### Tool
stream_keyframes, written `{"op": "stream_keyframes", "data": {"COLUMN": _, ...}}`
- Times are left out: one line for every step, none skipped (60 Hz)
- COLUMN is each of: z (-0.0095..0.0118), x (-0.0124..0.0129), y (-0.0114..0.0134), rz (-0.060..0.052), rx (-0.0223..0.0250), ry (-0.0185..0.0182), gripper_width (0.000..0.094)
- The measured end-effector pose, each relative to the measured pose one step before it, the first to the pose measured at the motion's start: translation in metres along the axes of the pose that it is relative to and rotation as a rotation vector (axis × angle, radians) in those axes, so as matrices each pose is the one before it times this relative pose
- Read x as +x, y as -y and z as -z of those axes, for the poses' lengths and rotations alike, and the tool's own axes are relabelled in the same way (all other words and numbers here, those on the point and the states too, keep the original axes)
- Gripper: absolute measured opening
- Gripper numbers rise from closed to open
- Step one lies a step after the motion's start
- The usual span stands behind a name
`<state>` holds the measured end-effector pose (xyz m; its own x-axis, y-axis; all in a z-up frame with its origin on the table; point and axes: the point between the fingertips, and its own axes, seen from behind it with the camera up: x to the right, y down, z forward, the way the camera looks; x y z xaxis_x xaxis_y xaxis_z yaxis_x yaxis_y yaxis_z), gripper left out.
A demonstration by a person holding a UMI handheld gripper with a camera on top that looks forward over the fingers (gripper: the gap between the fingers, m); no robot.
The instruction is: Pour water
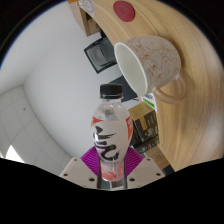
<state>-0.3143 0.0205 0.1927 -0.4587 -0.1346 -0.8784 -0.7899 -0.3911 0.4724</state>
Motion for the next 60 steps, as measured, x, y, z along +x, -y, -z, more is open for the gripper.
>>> {"op": "stream_keyframes", "data": {"z": 0.00025, "x": 0.00167, "y": 0.00253, "rz": -0.01, "rx": 0.00111, "ry": -0.00245, "gripper_width": 0.028}}
{"op": "stream_keyframes", "data": {"z": -0.00006, "x": 0.00145, "y": 0.00178, "rz": -0.0084, "rx": 0.00001, "ry": -0.00191, "gripper_width": 0.0282}}
{"op": "stream_keyframes", "data": {"z": 0.00027, "x": 0.00038, "y": 0.00128, "rz": -0.0068, "rx": -0.002, "ry": -0.00029, "gripper_width": 0.0283}}
{"op": "stream_keyframes", "data": {"z": 0.00778, "x": -0.00473, "y": 0.0014, "rz": -0.0102, "rx": -0.0033, "ry": -0.00159, "gripper_width": 0.0282}}
{"op": "stream_keyframes", "data": {"z": -0.00874, "x": 0.00403, "y": -0.00068, "rz": 0.0022, "rx": 0.00032, "ry": -0.00364, "gripper_width": 0.0281}}
{"op": "stream_keyframes", "data": {"z": -0.00035, "x": 0.0005, "y": 0.00014, "rz": 0.0028, "rx": -0.00126, "ry": -0.00124, "gripper_width": 0.0281}}
{"op": "stream_keyframes", "data": {"z": 0.00082, "x": -0.00071, "y": 0.00022, "rz": 0.0046, "rx": -0.00384, "ry": -0.00187, "gripper_width": 0.0283}}
{"op": "stream_keyframes", "data": {"z": 0.00093, "x": -0.00169, "y": -0.00075, "rz": 0.0053, "rx": -0.00505, "ry": -0.00107, "gripper_width": 0.0282}}
{"op": "stream_keyframes", "data": {"z": 0.00031, "x": -0.00152, "y": -0.00036, "rz": 0.0052, "rx": -0.00437, "ry": -0.00166, "gripper_width": 0.0282}}
{"op": "stream_keyframes", "data": {"z": 0.00018, "x": -0.00147, "y": -0.00019, "rz": 0.0068, "rx": -0.00382, "ry": -0.0029, "gripper_width": 0.0282}}
{"op": "stream_keyframes", "data": {"z": 0.00049, "x": -0.00134, "y": -0.00045, "rz": 0.0082, "rx": -0.00466, "ry": -0.00415, "gripper_width": 0.0283}}
{"op": "stream_keyframes", "data": {"z": 0.00028, "x": -0.00166, "y": -0.00071, "rz": 0.0094, "rx": -0.00532, "ry": -0.00433, "gripper_width": 0.0282}}
{"op": "stream_keyframes", "data": {"z": 0.01401, "x": -0.00479, "y": 0.00141, "rz": 0.0037, "rx": -0.00534, "ry": -0.00135, "gripper_width": 0.0281}}
{"op": "stream_keyframes", "data": {"z": -0.01349, "x": 0.00349, "y": -0.00303, "rz": 0.0169, "rx": -0.00252, "ry": -0.01116, "gripper_width": 0.0281}}
{"op": "stream_keyframes", "data": {"z": -0.00015, "x": -0.00129, "y": -0.00016, "rz": 0.0154, "rx": -0.00476, "ry": -0.00769, "gripper_width": 0.0281}}
{"op": "stream_keyframes", "data": {"z": 0.00047, "x": -0.00096, "y": -0.00037, "rz": 0.0197, "rx": -0.00369, "ry": -0.00981, "gripper_width": 0.0282}}
{"op": "stream_keyframes", "data": {"z": 0.00099, "x": -0.00156, "y": -0.00016, "rz": 0.0258, "rx": -0.00434, "ry": -0.00998, "gripper_width": 0.0282}}
{"op": "stream_keyframes", "data": {"z": 0.0009, "x": -0.00198, "y": -0.00048, "rz": 0.0314, "rx": -0.00595, "ry": -0.01061, "gripper_width": 0.0281}}
{"op": "stream_keyframes", "data": {"z": 0.00102, "x": -0.0021, "y": -0.00037, "rz": 0.0371, "rx": -0.00791, "ry": -0.01106, "gripper_width": 0.0283}}
{"op": "stream_keyframes", "data": {"z": 0.00125, "x": -0.00223, "y": 0.00023, "rz": 0.043, "rx": -0.00633, "ry": -0.01213, "gripper_width": 0.0283}}
{"op": "stream_keyframes", "data": {"z": 0.00736, "x": -0.00331, "y": 0.00356, "rz": 0.0391, "rx": -0.00289, "ry": -0.00326, "gripper_width": 0.0281}}
{"op": "stream_keyframes", "data": {"z": 0.00225, "x": -0.00169, "y": 0.002, "rz": 0.0501, "rx": -0.00119, "ry": -0.0105, "gripper_width": 0.0279}}
{"op": "stream_keyframes", "data": {"z": -0.00123, "x": -0.00234, "y": 0.00074, "rz": 0.0578, "rx": -0.00009, "ry": -0.02275, "gripper_width": 0.028}}
{"op": "stream_keyframes", "data": {"z": 0.00144, "x": -0.00246, "y": 0.00317, "rz": 0.0545, "rx": -0.0001, "ry": -0.01247, "gripper_width": 0.028}}
{"op": "stream_keyframes", "data": {"z": 0.00184, "x": -0.00271, "y": 0.00378, "rz": 0.0559, "rx": 0.00057, "ry": -0.01081, "gripper_width": 0.0281}}
{"op": "stream_keyframes", "data": {"z": 0.00209, "x": -0.00332, "y": 0.0048, "rz": 0.0566, "rx": 0.00244, "ry": -0.01009, "gripper_width": 0.0281}}
{"op": "stream_keyframes", "data": {"z": 0.0025, "x": -0.00336, "y": 0.00607, "rz": 0.0581, "rx": 0.00582, "ry": -0.00986, "gripper_width": 0.0282}}
{"op": "stream_keyframes", "data": {"z": 0.00313, "x": -0.00293, "y": 0.00751, "rz": 0.0593, "rx": 0.00948, "ry": -0.01042, "gripper_width": 0.0282}}
{"op": "stream_keyframes", "data": {"z": 0.00321, "x": -0.00248, "y": 0.00791, "rz": 0.061, "rx": 0.0109, "ry": -0.01163, "gripper_width": 0.0283}}
{"op": "stream_keyframes", "data": {"z": 0.0115, "x": -0.00087, "y": 0.01348, "rz": 0.049, "rx": 0.01598, "ry": 0.00022, "gripper_width": 0.0284}}
{"op": "stream_keyframes", "data": {"z": -0.00426, "x": 0.00139, "y": 0.00605, "rz": 0.0691, "rx": 0.01146, "ry": -0.02154, "gripper_width": 0.0284}}
{"op": "stream_keyframes", "data": {"z": 0.00214, "x": -0.00056, "y": 0.00921, "rz": 0.0662, "rx": 0.01429, "ry": -0.01639, "gripper_width": 0.0283}}
{"op": "stream_keyframes", "data": {"z": 0.00353, "x": 0.00025, "y": 0.0101, "rz": 0.0648, "rx": 0.01549, "ry": -0.01464, "gripper_width": 0.0285}}
{"op": "stream_keyframes", "data": {"z": 0.00293, "x": 0.00114, "y": 0.00957, "rz": 0.0632, "rx": 0.01526, "ry": -0.01467, "gripper_width": 0.0285}}
{"op": "stream_keyframes", "data": {"z": 0.00284, "x": 0.00206, "y": 0.00902, "rz": 0.0604, "rx": 0.0137, "ry": -0.01467, "gripper_width": 0.0285}}
{"op": "stream_keyframes", "data": {"z": 0.00181, "x": 0.00342, "y": 0.00784, "rz": 0.0597, "rx": 0.01106, "ry": -0.01528, "gripper_width": 0.0286}}
{"op": "stream_keyframes", "data": {"z": -0.00071, "x": 0.00523, "y": 0.0048, "rz": 0.0585, "rx": 0.00868, "ry": -0.01742, "gripper_width": 0.0285}}
{"op": "stream_keyframes", "data": {"z": 0.00034, "x": 0.00579, "y": 0.0055, "rz": 0.0553, "rx": 0.01066, "ry": -0.01827, "gripper_width": 0.0285}}
{"op": "stream_keyframes", "data": {"z": 0.00079, "x": 0.00675, "y": 0.0054, "rz": 0.0509, "rx": 0.01078, "ry": -0.0191, "gripper_width": 0.0284}}
{"op": "stream_keyframes", "data": {"z": 0.02049, "x": 0.00905, "y": 0.01561, "rz": 0.0329, "rx": 0.01934, "ry": -0.00397, "gripper_width": 0.0284}}
{"op": "stream_keyframes", "data": {"z": -0.01279, "x": 0.01031, "y": -0.00054, "rz": 0.0488, "rx": 0.00265, "ry": -0.02688, "gripper_width": 0.0284}}
{"op": "stream_keyframes", "data": {"z": -0.00069, "x": 0.00908, "y": 0.00266, "rz": 0.0437, "rx": 0.0059, "ry": -0.01926, "gripper_width": 0.0285}}
{"op": "stream_keyframes", "data": {"z": -0.00124, "x": 0.00844, "y": 0.00181, "rz": 0.0404, "rx": 0.00484, "ry": -0.01854, "gripper_width": 0.0285}}
{"op": "stream_keyframes", "data": {"z": -0.00154, "x": 0.00925, "y": 0.00144, "rz": 0.04, "rx": 0.00465, "ry": -0.01839, "gripper_width": 0.0285}}
{"op": "stream_keyframes", "data": {"z": -0.00135, "x": 0.0088, "y": 0.00048, "rz": 0.0387, "rx": 0.00304, "ry": -0.01784, "gripper_width": 0.0284}}
{"op": "stream_keyframes", "data": {"z": -0.00115, "x": 0.00916, "y": -0.00018, "rz": 0.0362, "rx": 0.00321, "ry": -0.01709, "gripper_width": 0.0285}}
{"op": "stream_keyframes", "data": {"z": 0.0114, "x": 0.00563, "y": 0.00002, "rz": 0.0348, "rx": 0.00878, "ry": -0.01465, "gripper_width": 0.0284}}
{"op": "stream_keyframes", "data": {"z": -0.00204, "x": 0.00856, "y": -0.00182, "rz": 0.0323, "rx": 0.00113, "ry": -0.01667, "gripper_width": 0.0283}}
{"op": "stream_keyframes", "data": {"z": -0.00746, "x": 0.01211, "y": -0.0007, "rz": 0.0279, "rx": -0.00326, "ry": -0.01334, "gripper_width": 0.0284}}
{"op": "stream_keyframes", "data": {"z": -0.00254, "x": 0.00735, "y": -0.00306, "rz": 0.0305, "rx": -0.00344, "ry": -0.01344, "gripper_width": 0.0283}}
{"op": "stream_keyframes", "data": {"z": -0.00286, "x": 0.00752, "y": -0.00449, "rz": 0.0279, "rx": -0.00499, "ry": -0.01217, "gripper_width": 0.0283}}
{"op": "stream_keyframes", "data": {"z": -0.00329, "x": 0.00763, "y": -0.0052, "rz": 0.0245, "rx": -0.00622, "ry": -0.01141, "gripper_width": 0.0283}}
{"op": "stream_keyframes", "data": {"z": -0.00308, "x": 0.0073, "y": -0.00558, "rz": 0.0233, "rx": -0.00646, "ry": -0.0117, "gripper_width": 0.0283}}
{"op": "stream_keyframes", "data": {"z": -0.00318, "x": 0.00707, "y": -0.00577, "rz": 0.0219, "rx": -0.00724, "ry": -0.0119, "gripper_width": 0.0284}}
{"op": "stream_keyframes", "data": {"z": -0.00325, "x": 0.00651, "y": -0.00627, "rz": 0.0198, "rx": -0.00835, "ry": -0.01172, "gripper_width": 0.0283}}
{"op": "stream_keyframes", "data": {"z": 0.00628, "x": -0.00222, "y": -0.01014, "rz": 0.0242, "rx": -0.00423, "ry": -0.01226, "gripper_width": 0.0283}}
{"op": "stream_keyframes", "data": {"z": -0.00549, "x": 0.00788, "y": -0.00558, "rz": 0.0109, "rx": -0.01431, "ry": -0.0086, "gripper_width": 0.0283}}
{"op": "stream_keyframes", "data": {"z": -0.00385, "x": 0.00774, "y": -0.00542, "rz": 0.0121, "rx": -0.00833, "ry": -0.00526, "gripper_width": 0.0284}}
{"op": "stream_keyframes", "data": {"z": -0.00311, "x": 0.00447, "y": -0.00535, "rz": 0.0101, "rx": -0.00922, "ry": -0.0054, "gripper_width": 0.0284}}
{"op": "stream_keyframes", "data": {"z": -0.0026, "x": 0.00418, "y": -0.00547, "rz": 0.007, "rx": -0.00807, "ry": -0.00386, "gripper_width": 0.0283}}
